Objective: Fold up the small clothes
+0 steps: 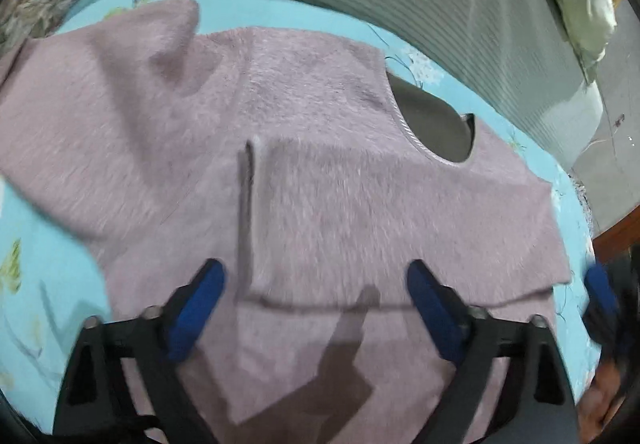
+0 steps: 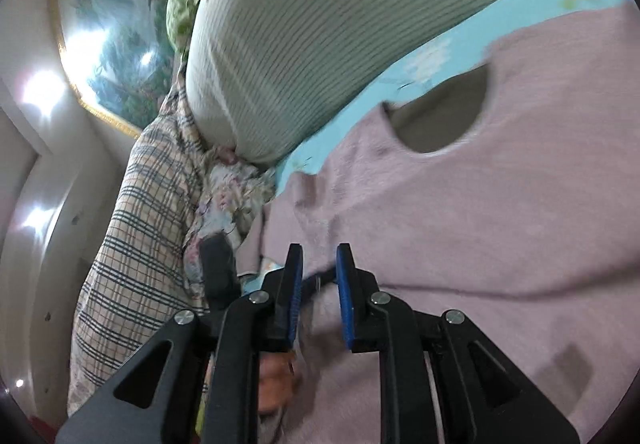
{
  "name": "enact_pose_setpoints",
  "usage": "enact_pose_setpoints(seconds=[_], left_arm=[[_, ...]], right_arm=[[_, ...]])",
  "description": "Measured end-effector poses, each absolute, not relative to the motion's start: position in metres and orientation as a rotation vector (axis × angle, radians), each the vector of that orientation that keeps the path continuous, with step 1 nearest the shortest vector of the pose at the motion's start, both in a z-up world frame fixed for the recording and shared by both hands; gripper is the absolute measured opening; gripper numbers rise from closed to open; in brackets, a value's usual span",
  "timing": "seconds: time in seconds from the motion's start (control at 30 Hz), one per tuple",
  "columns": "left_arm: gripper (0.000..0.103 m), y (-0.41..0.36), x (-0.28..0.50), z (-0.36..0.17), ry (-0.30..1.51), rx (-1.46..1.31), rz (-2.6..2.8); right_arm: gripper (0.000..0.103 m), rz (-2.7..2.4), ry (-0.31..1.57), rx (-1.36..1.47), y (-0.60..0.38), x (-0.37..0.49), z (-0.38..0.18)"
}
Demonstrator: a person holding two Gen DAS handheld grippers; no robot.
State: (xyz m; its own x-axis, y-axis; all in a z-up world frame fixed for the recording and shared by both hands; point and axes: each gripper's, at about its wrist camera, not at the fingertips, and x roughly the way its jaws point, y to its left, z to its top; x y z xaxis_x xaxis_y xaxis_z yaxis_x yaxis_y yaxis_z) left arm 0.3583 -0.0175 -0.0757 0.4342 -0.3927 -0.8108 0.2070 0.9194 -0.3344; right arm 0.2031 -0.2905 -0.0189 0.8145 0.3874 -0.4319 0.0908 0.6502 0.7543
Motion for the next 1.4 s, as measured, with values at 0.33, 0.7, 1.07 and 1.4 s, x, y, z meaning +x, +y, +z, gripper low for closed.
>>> enact_pose_setpoints(seconds=[0.33,0.7,1.07,1.4], left_arm=[[0.005,-0.017,0.356,-0.043,0.862,-0.093,-0.24],[0.004,0.024,0.361,-0.037,0.821,-0.136,-0.154],[0.005,0.027,0.358,-0.043,0.831,-0.146,-0.149],[0.005,0.026,0.365,-0.064,0.879,-0.152,-0.141]], right_arm=[[0.018,-0.13,0.606,0.793,-0.35,0.132,-0.018],[0.037,-0.376,0.706,0.711,-0.444,0.174,-0.03],[0.006,-0.39,0.774,0.651,-0.456,0.204,-0.041],[0.016,-0.399,0.749,0.494,-0.414,0.198,-0.015]])
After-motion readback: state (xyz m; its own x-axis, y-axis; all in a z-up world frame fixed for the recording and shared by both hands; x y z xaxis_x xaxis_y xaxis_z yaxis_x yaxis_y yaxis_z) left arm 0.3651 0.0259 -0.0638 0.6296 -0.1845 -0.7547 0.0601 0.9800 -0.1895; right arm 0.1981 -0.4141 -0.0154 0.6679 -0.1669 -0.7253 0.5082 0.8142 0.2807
